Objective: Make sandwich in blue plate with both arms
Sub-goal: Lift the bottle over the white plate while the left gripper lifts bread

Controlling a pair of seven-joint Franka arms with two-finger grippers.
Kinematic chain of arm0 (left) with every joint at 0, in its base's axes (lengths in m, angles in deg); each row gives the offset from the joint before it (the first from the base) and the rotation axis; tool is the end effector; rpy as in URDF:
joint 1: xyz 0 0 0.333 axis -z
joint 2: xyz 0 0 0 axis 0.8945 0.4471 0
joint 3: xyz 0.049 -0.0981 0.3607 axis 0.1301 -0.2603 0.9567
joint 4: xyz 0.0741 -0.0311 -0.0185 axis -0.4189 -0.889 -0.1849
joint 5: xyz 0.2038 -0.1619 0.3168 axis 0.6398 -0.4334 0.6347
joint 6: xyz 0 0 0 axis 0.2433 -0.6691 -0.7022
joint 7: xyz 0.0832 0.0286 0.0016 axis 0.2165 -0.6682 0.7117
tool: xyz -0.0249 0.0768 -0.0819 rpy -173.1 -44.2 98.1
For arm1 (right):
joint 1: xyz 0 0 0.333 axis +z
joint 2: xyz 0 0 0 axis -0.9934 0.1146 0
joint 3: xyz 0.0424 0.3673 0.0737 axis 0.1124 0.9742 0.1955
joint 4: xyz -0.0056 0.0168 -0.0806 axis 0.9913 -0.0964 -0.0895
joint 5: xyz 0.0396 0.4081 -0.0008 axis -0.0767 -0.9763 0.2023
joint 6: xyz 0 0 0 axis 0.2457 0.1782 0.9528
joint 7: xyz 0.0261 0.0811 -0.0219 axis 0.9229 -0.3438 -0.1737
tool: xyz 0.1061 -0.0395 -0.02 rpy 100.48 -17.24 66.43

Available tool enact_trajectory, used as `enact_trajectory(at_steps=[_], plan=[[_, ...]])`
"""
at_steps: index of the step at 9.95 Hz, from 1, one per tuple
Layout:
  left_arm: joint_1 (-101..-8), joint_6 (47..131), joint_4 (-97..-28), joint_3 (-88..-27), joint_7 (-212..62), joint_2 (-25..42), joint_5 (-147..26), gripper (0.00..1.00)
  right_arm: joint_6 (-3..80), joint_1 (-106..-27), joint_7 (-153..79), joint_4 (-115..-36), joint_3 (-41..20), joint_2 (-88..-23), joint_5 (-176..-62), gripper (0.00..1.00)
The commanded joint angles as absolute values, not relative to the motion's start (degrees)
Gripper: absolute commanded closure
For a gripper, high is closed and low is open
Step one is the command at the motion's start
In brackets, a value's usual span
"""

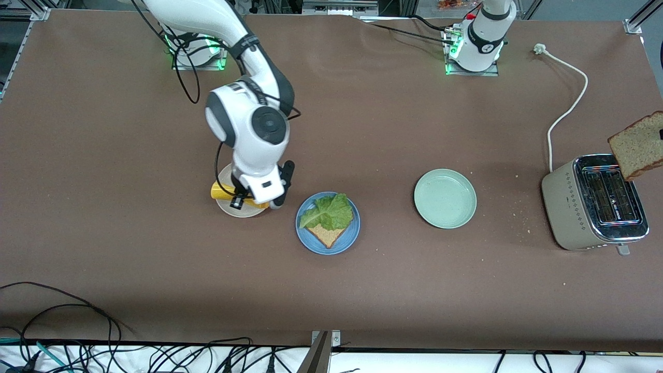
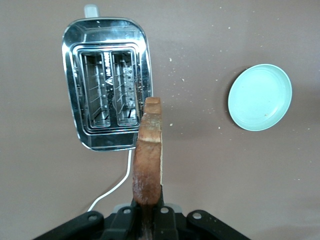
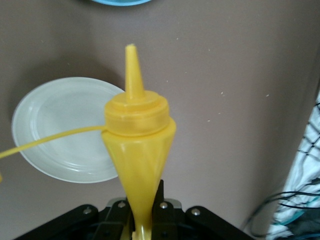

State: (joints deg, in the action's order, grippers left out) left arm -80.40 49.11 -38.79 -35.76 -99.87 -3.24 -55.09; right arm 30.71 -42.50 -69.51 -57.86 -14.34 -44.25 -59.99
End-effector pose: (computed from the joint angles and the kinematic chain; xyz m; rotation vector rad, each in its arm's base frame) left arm 0.5967 0.2098 0.6393 3.0182 0.0486 -0.2629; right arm 0.6434 0.3924 0.3859 2.0856 1.7042 -0.2097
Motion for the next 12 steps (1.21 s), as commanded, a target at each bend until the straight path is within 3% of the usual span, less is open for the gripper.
enact_trajectory(at_steps=[1,4,6,10,12], plan=[[-80.58,47.48,-39.64,-35.85,-100.06,-3.64,-57.72,1.0,29.36,-35.89,-69.33,-56.24,-15.17,-39.98,-47.3,0.86],[-80.05,46.78,-40.17,-35.93,-95.42,-2.94,-62.63,1.0,23.68,-31.4,-64.79,-55.8,-15.34,-37.96,-37.99,0.87],[-79.53,46.77,-40.87,-37.25,-91.9,-2.24,-65.18,1.0,16.22,-28.94,-61.35,-49.77,-15.34,-33.4,-31.55,0.87],[-79.44,46.86,-41.4,-40.42,-86.62,0.48,-69.04,1.0,14.33,-29.36,-61.42,-46.83,-15.61,-33.2,-31.17,0.87],[-79.35,46.86,-42.36,-40.5,-86.0,0.92,-71.86,1.0,14.51,-31.98,-62.21,-46.66,-15.87,-35.47,-37.54,0.88]])
